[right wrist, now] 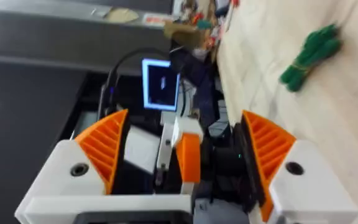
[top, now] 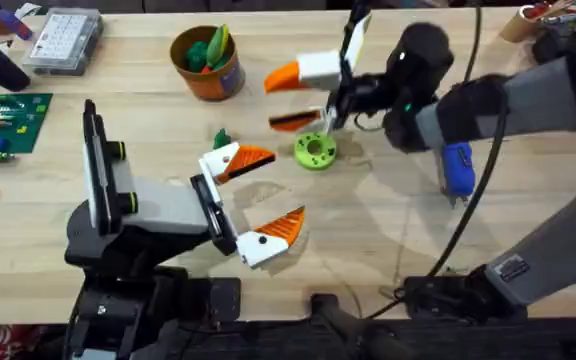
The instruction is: Pick up the gripper from the table and insert it into the empty holder that is missing its gripper. Then pick up a screw, insert it into the mounting hole, and use the screwdriver to tighten it. Finally, clean up the table by picking up the vegetable and placing it into the bucket.
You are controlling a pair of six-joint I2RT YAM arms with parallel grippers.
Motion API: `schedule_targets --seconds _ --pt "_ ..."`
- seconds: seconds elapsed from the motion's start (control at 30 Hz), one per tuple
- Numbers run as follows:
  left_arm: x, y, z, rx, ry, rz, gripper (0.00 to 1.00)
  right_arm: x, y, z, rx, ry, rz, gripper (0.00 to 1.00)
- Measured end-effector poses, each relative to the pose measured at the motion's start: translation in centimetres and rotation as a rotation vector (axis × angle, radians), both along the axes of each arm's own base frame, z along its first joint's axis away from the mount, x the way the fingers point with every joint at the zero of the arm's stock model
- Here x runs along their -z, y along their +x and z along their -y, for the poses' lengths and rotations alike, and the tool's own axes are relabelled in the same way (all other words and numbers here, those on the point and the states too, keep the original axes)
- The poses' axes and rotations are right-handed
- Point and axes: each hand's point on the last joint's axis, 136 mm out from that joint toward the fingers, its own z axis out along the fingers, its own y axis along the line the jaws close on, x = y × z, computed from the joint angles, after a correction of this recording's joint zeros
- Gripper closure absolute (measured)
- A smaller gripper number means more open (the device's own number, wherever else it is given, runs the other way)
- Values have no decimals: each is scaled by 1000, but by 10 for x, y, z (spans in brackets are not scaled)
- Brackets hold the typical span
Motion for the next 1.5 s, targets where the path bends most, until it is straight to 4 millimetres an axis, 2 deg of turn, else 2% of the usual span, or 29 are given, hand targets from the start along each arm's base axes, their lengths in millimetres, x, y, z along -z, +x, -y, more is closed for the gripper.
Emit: schedule_targets --seconds 0.07,0.23,0.27,0.37,0.5,0.6,0.7,0.8,0.87,0.97,1.1,1.27,1.33,1.5 --pt "0 0 0 1 0 0 13 0 16 3 32 -19 -4 4" --pt "0 0 0 2 -1 -3 13 15 48 3 112 -122 -9 5" --pt "0 0 0 3 -1 -3 13 12 67 2 145 -178 62 5" --pt "0 -1 0 3 -1 -3 13 6 85 5 172 -249 125 4" --pt "0 -1 0 3 -1 -3 13 -2 95 29 216 -399 192 5" --pt "0 -1 0 3 -1 -3 14 -27 97 52 258 -483 316 5" --pt "0 -1 0 3 -1 -3 14 -66 91 74 309 -538 484 5" --pt "0 -1 0 3 -1 -3 15 -98 76 92 347 -590 621 4" --pt "0 0 0 3 -1 -3 14 -112 65 102 370 -638 678 4" --pt "0 -1 0 3 -1 -3 14 -118 47 118 393 -727 698 4" --pt "0 -1 0 3 -1 -4 14 -118 25 136 404 -825 695 4" --pt "0 0 0 3 -1 -4 14 -113 7 146 406 -873 705 4" --pt "0 0 0 3 -1 -4 14 -100 0 149 391 -889 686 4" --pt "0 -1 0 3 -1 -4 15 -48 -21 157 298 -966 588 4"
